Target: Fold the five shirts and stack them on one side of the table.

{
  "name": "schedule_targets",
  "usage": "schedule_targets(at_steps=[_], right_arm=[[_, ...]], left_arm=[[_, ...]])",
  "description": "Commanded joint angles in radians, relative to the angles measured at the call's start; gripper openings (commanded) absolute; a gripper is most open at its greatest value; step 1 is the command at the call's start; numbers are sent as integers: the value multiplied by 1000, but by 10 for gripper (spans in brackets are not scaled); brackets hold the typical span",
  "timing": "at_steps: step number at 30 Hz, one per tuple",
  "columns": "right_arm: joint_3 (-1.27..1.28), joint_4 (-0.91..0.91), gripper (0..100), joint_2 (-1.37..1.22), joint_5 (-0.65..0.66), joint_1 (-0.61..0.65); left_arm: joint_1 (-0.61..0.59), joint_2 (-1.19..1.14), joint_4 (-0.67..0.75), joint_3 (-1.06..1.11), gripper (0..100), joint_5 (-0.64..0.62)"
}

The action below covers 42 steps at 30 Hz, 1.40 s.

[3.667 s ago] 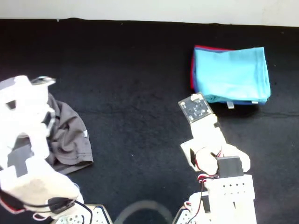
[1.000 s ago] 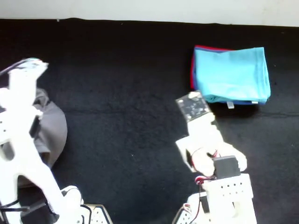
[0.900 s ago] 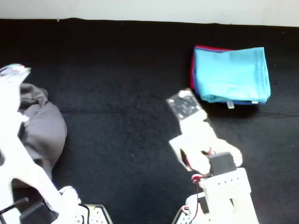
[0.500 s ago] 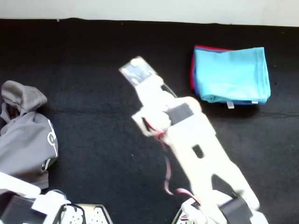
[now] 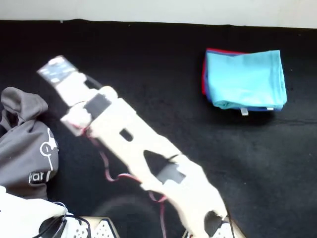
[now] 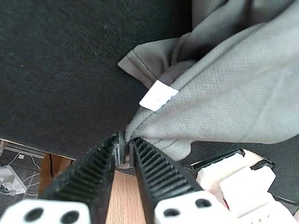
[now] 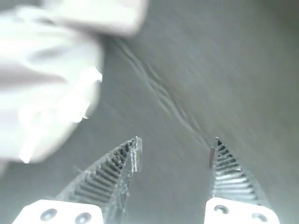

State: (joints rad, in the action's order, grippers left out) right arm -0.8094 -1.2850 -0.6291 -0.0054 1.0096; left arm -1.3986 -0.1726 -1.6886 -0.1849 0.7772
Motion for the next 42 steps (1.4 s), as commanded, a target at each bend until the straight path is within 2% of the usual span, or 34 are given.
schedule_targets(at_steps=[1, 6, 11, 16, 21, 23, 26, 28, 32, 36, 39, 42], right_arm=[[-318, 16, 234, -180, -8, 77], [-575, 93, 235, -437, -11, 110], [-720, 162, 235, -581, -14, 166], [-742, 134, 235, -608, -9, 255], [-704, 140, 230, -639, 34, 283], [-697, 131, 193, -650, 77, 288], [-707, 110, 8, -657, 126, 295], [-707, 105, 29, -657, 147, 295], [-734, 105, 7, -654, 193, 252], [-872, 51, 6, -654, 232, 163], [-972, -4, 6, -645, 249, 85], [-960, -107, 6, -561, 249, -16]], left_arm=[[-5, 4, -11, -36, 9, -9], [-15, 4, -38, -36, 9, -6], [-41, 5, -44, -68, 9, -6], [-48, 5, -71, -153, 9, -6], [-48, 5, -72, -166, 9, -8], [-45, 5, -72, -163, 9, -11], [-31, 5, -72, -163, 9, -12], [-22, 5, -72, -163, 9, -12], [-5, 4, -72, -163, 9, -12], [39, 1, -72, -153, 9, -14], [122, 2, -72, -85, 9, -55], [239, 4, -74, -51, 9, -143]])
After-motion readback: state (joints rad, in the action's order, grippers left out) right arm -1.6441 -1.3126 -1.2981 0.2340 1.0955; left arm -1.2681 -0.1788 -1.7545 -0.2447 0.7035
